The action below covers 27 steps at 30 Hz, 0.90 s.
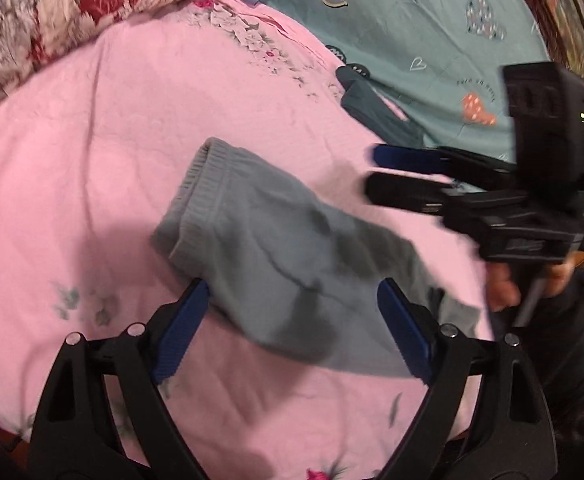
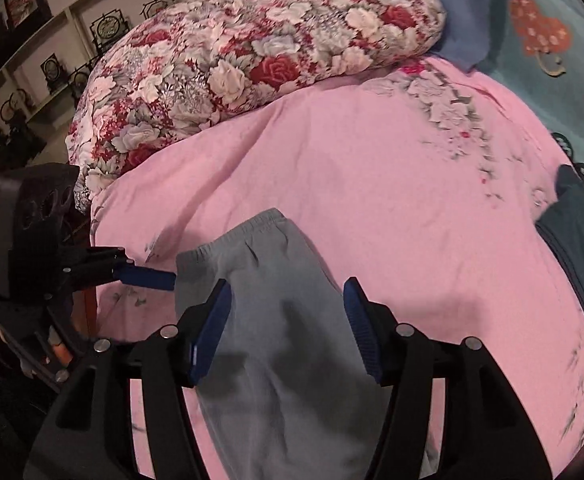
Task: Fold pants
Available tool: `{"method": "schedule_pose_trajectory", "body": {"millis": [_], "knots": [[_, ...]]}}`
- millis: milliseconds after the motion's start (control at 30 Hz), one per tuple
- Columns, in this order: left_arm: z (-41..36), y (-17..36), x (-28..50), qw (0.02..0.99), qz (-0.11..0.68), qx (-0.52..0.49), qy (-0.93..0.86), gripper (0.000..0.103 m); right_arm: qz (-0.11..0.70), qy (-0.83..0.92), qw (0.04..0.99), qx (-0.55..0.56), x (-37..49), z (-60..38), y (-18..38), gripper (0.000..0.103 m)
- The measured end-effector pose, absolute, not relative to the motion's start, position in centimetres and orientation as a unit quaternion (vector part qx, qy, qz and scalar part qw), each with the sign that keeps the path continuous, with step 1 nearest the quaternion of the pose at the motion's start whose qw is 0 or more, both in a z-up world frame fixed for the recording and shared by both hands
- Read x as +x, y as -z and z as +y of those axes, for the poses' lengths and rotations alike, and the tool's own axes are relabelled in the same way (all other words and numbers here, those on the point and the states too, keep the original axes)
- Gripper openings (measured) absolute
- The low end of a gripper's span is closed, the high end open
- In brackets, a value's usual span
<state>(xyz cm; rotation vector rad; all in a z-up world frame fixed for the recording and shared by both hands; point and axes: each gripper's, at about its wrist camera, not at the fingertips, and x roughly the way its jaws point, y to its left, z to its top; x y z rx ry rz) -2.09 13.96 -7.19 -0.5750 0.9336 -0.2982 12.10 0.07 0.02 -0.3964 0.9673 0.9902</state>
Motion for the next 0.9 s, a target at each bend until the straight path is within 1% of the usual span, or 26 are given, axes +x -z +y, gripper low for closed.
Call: {"method": "schedule_pose_trajectory", "body": {"millis": [67, 167, 300, 433, 500, 533, 567, 600, 633, 667, 700, 767, 900], "knots": [[14.1, 7.7, -1.5, 0.838, 0.448, -0.279, 0.138, 0.088, 0.451, -0.462, 0.739, -0.194, 13.3, 2.0, 1.0, 0.06], [14.8, 9.3, -1.3, 0.812, 0.482, -0.307, 0.12, 0.086, 0.463, -0.474, 0.721, -0.203, 14.7, 4.3, 2.5, 0.06], [15.8, 9.4, -2.3, 0.816, 0.471, -0.319, 0.102, 0.087, 0.479, -0.498, 0.688, -0.222, 15.5, 6.5, 4.4, 0.06], [16.0, 9.9, -1.3, 0.826, 0.454, -0.322, 0.095, 0.087, 0.51, -0.499, 0.661, -0.233, 15.9, 7.8, 6.9, 0.059], [16.0, 10.1, -0.9, 0.829, 0.447, -0.323, 0.092, 0.087, 0.52, -0.51, 0.649, -0.221, 15.8, 7.7, 7.2, 0.034], [16.0, 10.0, -0.7, 0.832, 0.443, -0.323, 0.092, 0.086, 0.516, -0.513, 0.65, -0.218, 15.7, 7.6, 6.9, 0.028], [16.1, 10.0, -0.7, 0.833, 0.44, -0.323, 0.091, 0.085, 0.512, -0.513, 0.655, -0.214, 15.7, 7.3, 6.6, 0.02], [16.1, 9.9, -0.7, 0.835, 0.438, -0.32, 0.09, 0.079, 0.506, -0.512, 0.662, -0.211, 15.7, 7.0, 6.1, 0.015], [15.8, 9.9, -0.6, 0.837, 0.44, -0.311, 0.09, 0.072, 0.498, -0.511, 0.669, -0.208, 15.6, 6.5, 5.6, 0.015], [15.9, 10.0, -0.6, 0.835, 0.445, -0.31, 0.095, 0.059, 0.488, -0.513, 0.677, -0.202, 15.5, 6.0, 5.1, 0.014], [15.8, 10.1, -0.8, 0.831, 0.448, -0.314, 0.101, 0.053, 0.48, -0.515, 0.683, -0.196, 15.3, 5.4, 4.5, 0.013], [15.6, 9.8, -1.1, 0.835, 0.444, -0.309, 0.102, 0.053, 0.462, -0.516, 0.696, -0.187, 14.7, 4.1, 3.3, 0.012], [14.1, 7.3, -1.9, 0.854, 0.42, -0.284, 0.116, 0.053, 0.42, -0.52, 0.726, -0.163, 12.9, 0.6, 0.4, 0.011]]}}
